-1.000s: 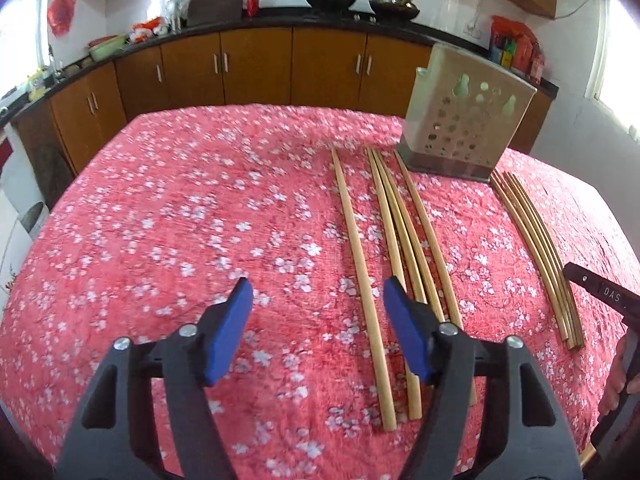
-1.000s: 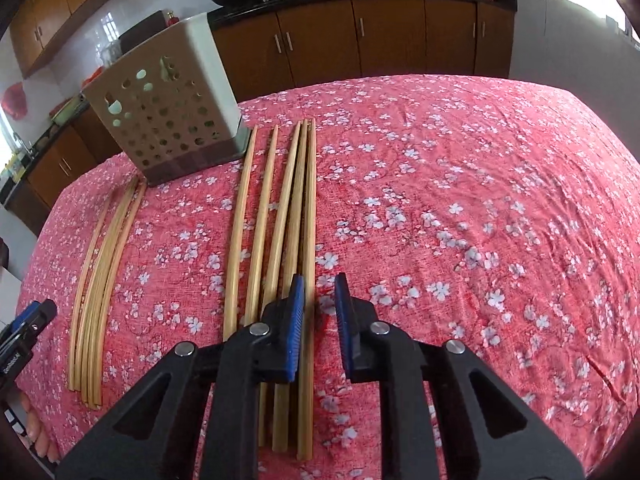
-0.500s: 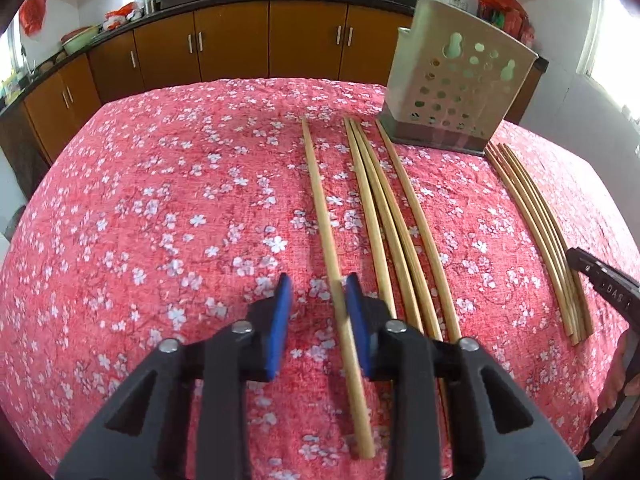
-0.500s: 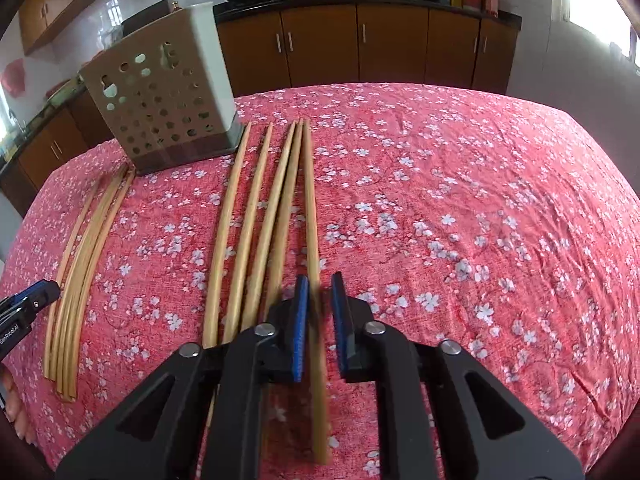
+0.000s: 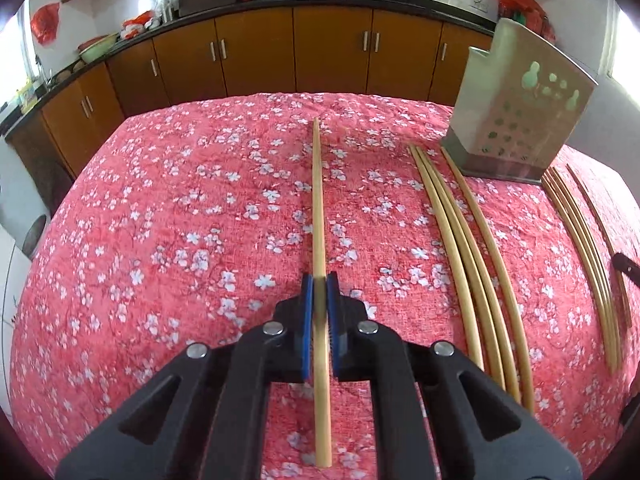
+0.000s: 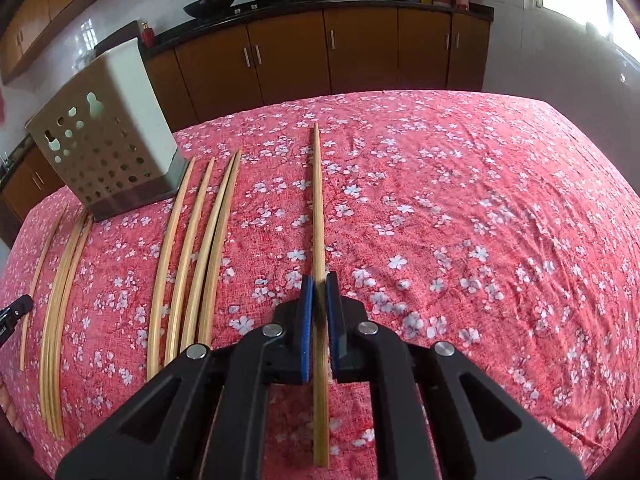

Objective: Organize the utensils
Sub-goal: 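Close the left tool on one bamboo chopstick while the right tool grasps another, then lift both held chopsticks upright and carry them above the perforated holder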

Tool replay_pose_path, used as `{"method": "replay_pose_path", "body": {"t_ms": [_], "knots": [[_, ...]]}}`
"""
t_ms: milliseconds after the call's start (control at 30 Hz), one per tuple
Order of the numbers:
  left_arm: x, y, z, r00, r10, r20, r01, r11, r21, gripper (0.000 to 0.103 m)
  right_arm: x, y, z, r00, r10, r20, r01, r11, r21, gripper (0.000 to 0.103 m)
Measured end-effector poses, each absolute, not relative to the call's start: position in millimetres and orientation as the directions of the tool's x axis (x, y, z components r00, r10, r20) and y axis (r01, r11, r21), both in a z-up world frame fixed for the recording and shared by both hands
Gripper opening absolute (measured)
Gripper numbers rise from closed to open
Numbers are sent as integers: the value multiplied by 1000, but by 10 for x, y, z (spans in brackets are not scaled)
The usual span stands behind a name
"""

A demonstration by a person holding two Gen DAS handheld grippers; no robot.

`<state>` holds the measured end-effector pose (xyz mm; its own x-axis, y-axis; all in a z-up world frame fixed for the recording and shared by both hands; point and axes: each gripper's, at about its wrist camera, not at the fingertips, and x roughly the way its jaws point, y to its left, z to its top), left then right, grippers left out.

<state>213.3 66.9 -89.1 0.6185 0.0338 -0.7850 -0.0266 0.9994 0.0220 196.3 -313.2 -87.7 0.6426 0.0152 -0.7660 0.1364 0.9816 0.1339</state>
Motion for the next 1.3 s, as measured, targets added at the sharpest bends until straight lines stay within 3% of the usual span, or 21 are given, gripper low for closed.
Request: {"method": "replay_pose_path", "body": {"t_ms": [667, 967, 1300], "knots": [[1894, 648, -889, 624, 5, -781, -6, 1000, 2, 12, 1696, -3090, -865, 643, 9, -766, 113, 988, 107, 8], [1862, 657, -872, 618, 19, -786, -10, 1000, 16, 8, 1683, -3140, -824, 646, 38, -762, 108, 984, 141, 8], [1600, 769, -209, 760, 13, -650, -29, 999, -15, 8, 1366, -3315, -241, 776, 28, -630, 106, 979, 174, 7]]}}
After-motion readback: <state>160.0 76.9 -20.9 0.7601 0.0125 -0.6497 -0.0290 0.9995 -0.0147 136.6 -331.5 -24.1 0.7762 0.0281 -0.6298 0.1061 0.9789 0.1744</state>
